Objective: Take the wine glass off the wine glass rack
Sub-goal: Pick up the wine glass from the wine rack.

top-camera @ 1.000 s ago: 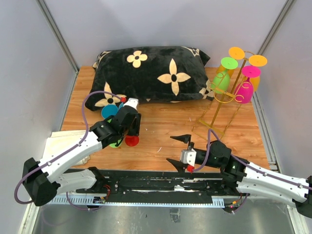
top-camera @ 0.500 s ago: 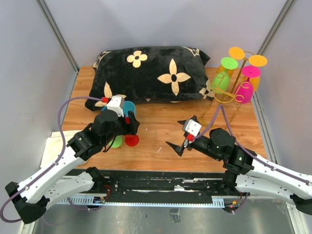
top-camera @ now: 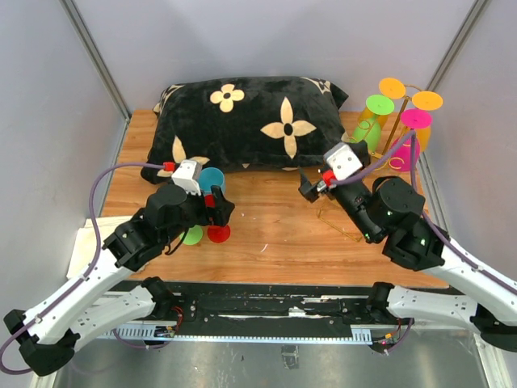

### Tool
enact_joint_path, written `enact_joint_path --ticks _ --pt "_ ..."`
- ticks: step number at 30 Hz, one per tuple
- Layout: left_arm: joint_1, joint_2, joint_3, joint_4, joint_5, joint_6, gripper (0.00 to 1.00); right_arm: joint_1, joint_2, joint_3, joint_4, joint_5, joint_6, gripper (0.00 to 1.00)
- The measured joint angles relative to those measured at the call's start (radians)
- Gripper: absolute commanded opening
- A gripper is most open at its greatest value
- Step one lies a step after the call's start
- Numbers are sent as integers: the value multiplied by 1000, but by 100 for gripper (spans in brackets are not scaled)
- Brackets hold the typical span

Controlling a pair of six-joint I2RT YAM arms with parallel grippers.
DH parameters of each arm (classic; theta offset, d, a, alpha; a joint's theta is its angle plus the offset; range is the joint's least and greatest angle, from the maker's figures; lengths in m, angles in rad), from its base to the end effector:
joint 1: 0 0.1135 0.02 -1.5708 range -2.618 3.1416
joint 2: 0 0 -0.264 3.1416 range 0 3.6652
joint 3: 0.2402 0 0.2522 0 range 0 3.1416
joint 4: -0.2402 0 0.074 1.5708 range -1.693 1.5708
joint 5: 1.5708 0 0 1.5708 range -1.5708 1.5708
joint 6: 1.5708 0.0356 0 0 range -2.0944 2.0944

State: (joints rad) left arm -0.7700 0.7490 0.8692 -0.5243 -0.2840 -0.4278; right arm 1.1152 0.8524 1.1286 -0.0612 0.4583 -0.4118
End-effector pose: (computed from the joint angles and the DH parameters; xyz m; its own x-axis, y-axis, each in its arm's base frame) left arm 0.1233 -0.1057 0.3397 -0.4573 -0.1113 -0.8823 0.3226 0.9038 -0.2812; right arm 0.0885 0.1449 0.4594 0.3322 -0.1377 -0.9331 -0.5261 0.7940 -0.3045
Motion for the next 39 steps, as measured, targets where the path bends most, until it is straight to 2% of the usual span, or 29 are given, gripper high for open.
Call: enact_joint_path --ticks 4,8,11,14,16,21,25,28,39 --pt "0 -12 -2 7 14 -2 100 -148 59 87 -76 58 -28 98" --pt "0 -33 -10 8 21 -4 100 -411 77 133 -161 21 58 98" --pt "0 -55 -18 7 26 -8 100 -554 67 150 -224 -31 138 99" --pt "0 -74 -24 10 31 -14 100 -744 103 257 -356 -129 236 100" --pt "0 -90 -37 12 35 -22 100 -921 132 332 -404 -214 311 99" --pt "0 -116 -68 14 55 -30 100 -1247 183 389 -489 -480 507 96" --pt "0 -138 -84 14 77 -30 100 -1394 239 392 -506 -625 632 92" --pt "0 -157 -87 14 82 -30 100 -1449 272 379 -502 -684 707 88" --pt "0 -182 -88 12 84 -21 100 -1496 288 303 -382 -744 883 67"
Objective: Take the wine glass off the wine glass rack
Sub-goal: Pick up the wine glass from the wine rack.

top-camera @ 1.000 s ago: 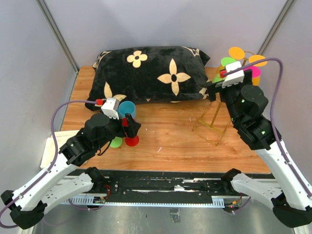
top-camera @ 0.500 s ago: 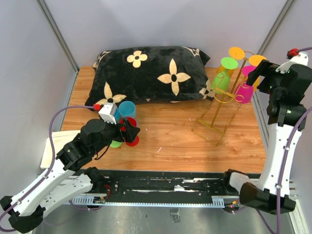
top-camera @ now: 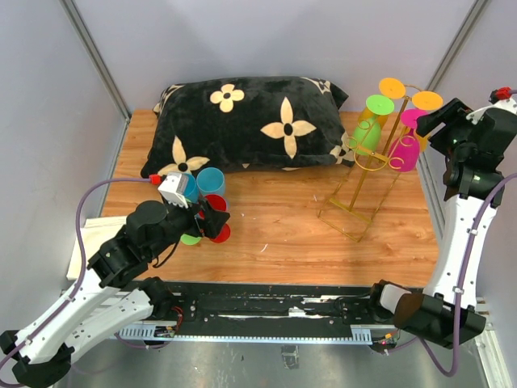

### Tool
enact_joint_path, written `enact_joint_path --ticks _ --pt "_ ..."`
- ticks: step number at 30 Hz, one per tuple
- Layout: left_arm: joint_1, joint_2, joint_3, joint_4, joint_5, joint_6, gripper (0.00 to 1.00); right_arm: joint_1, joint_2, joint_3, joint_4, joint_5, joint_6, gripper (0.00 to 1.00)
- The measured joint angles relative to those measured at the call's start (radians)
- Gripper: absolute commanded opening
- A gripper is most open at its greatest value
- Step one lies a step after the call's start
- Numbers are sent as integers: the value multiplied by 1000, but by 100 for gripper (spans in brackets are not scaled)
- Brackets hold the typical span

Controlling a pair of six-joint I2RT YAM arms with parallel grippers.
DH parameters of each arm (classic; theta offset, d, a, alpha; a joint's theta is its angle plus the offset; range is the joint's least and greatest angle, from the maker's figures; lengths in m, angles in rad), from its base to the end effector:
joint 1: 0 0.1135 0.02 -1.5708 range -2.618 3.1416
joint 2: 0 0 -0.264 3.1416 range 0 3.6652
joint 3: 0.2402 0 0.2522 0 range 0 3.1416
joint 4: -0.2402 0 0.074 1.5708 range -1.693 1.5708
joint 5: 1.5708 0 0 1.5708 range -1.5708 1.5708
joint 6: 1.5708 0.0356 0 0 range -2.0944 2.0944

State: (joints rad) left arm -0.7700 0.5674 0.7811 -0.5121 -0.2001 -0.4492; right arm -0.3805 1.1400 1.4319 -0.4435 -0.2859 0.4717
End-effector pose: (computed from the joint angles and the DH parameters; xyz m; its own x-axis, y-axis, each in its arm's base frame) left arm 0.0969 -0.0841 0.3340 -0.4271 -0.1786 -0.8864 0.4001 0.8418 -0.3624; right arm 0.2210 -0.0776 0.4650 -0.0806 0.5018 -0.8612 0.1505 0.8603 0.4871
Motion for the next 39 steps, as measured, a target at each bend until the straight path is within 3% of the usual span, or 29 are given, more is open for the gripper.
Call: enact_joint_path --ticks 7,21,39 --pt "0 0 -6 -2 0 0 100 0 45 -17 78 44 66 62" --pt "0 -2 -7 -6 -12 0 100 0 152 0 99 68 91 37" --pt "0 -8 -7 -9 -25 0 100 -1 159 16 111 66 90 15"
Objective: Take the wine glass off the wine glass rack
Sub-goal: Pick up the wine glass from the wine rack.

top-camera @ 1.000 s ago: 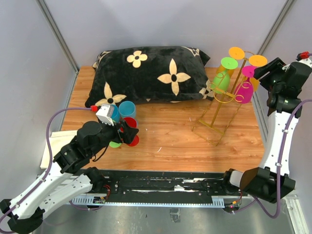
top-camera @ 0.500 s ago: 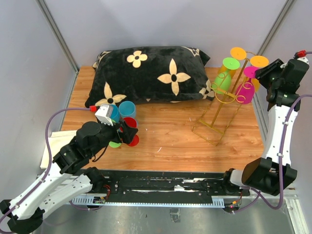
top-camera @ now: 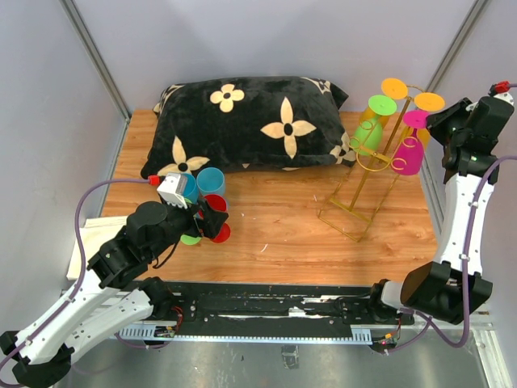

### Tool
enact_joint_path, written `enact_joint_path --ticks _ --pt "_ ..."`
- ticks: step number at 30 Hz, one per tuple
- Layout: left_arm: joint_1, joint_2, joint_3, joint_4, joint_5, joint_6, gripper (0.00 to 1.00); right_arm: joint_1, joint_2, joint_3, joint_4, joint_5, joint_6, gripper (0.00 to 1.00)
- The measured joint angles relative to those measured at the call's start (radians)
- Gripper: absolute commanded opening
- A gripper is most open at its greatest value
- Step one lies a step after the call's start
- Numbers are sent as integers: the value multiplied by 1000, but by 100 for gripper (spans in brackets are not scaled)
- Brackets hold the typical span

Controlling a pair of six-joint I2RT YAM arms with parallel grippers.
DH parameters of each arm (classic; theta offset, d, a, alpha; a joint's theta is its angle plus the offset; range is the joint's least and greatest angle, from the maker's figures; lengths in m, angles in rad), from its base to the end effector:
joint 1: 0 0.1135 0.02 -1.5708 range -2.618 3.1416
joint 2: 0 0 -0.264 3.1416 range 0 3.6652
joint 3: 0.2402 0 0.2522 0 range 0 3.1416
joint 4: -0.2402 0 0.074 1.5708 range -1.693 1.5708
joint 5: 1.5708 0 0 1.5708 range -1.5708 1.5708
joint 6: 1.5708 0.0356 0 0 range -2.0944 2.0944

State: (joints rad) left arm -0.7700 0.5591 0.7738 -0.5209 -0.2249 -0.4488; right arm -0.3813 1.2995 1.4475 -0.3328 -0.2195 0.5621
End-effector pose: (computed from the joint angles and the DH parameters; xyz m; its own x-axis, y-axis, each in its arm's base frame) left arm 0.0963 -0.0823 0.3316 -0.4232 -0.1788 -0.8882 0.3800 0.8549 -0.3531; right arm 0.2717 -0.1006 0.4433 -0.0566 0.5831 -0.8104 0.2301 0.7975 0.5577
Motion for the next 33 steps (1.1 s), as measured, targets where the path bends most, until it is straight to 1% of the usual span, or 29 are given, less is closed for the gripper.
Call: enact_joint_path --ticks 2,12,16,24,33 --pt "0 0 0 -1 0 0 100 0 -5 0 1 0 1 12" --pt "0 -6 0 -5 0 0 100 0 -28 0 20 0 8 5" --pt "0 -6 0 -5 0 0 100 0 -38 -10 33 -1 19 1" --pt "0 -6 0 -8 -3 -1 100 0 -85 -60 114 -35 113 1" --pt "0 -12 0 -13 -3 -1 100 0 -100 -69 150 -39 148 1"
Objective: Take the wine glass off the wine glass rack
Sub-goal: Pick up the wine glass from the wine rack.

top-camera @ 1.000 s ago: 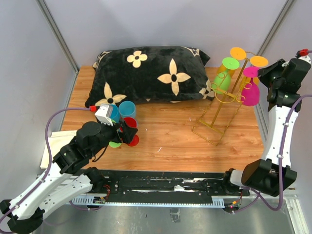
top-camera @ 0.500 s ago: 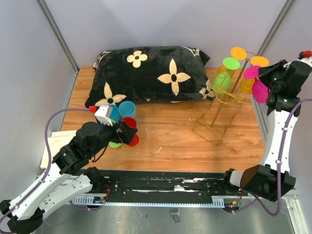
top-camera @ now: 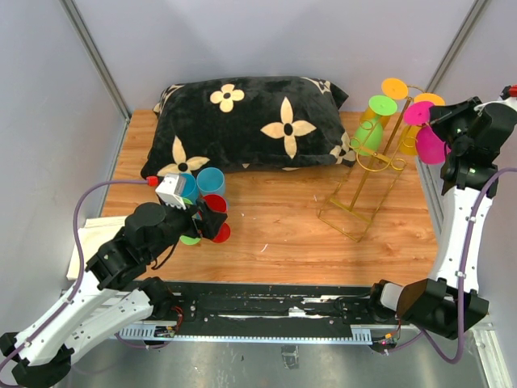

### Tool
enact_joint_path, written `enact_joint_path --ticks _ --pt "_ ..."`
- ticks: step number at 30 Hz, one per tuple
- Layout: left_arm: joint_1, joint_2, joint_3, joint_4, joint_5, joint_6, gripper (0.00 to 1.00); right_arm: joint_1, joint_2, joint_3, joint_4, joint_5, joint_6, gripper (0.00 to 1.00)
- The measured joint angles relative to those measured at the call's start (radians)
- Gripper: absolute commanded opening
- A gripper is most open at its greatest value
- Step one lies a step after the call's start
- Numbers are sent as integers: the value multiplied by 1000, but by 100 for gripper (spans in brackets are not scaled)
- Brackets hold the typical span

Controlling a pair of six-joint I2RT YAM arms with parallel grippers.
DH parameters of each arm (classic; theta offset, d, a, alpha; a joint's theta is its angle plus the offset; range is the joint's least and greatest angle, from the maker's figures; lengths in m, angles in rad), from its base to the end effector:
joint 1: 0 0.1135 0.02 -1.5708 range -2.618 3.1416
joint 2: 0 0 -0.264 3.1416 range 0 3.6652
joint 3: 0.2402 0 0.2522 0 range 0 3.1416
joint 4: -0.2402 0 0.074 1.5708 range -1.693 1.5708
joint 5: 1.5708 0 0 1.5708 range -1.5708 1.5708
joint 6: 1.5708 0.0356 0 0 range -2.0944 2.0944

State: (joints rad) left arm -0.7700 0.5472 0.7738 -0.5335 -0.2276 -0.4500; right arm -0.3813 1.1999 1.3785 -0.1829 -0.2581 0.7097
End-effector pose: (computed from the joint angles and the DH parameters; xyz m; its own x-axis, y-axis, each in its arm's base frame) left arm 0.0942 -0.0801 0.3315 -0.4231 -0.1800 -0.8880 0.3773 0.8561 -0.3533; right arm 0.2476 -0.0895 0.4616 0.0771 0.6479 -0.7578 0.0958 0.7518 0.6524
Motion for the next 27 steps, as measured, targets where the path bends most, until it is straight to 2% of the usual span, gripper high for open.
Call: enact_joint_path --ticks 15,27 --pt "0 -18 0 -18 -7 0 100 0 -7 -53 14 4 16 5" --pt "0 -22 0 -23 -7 -3 100 0 -38 -101 37 50 30 3"
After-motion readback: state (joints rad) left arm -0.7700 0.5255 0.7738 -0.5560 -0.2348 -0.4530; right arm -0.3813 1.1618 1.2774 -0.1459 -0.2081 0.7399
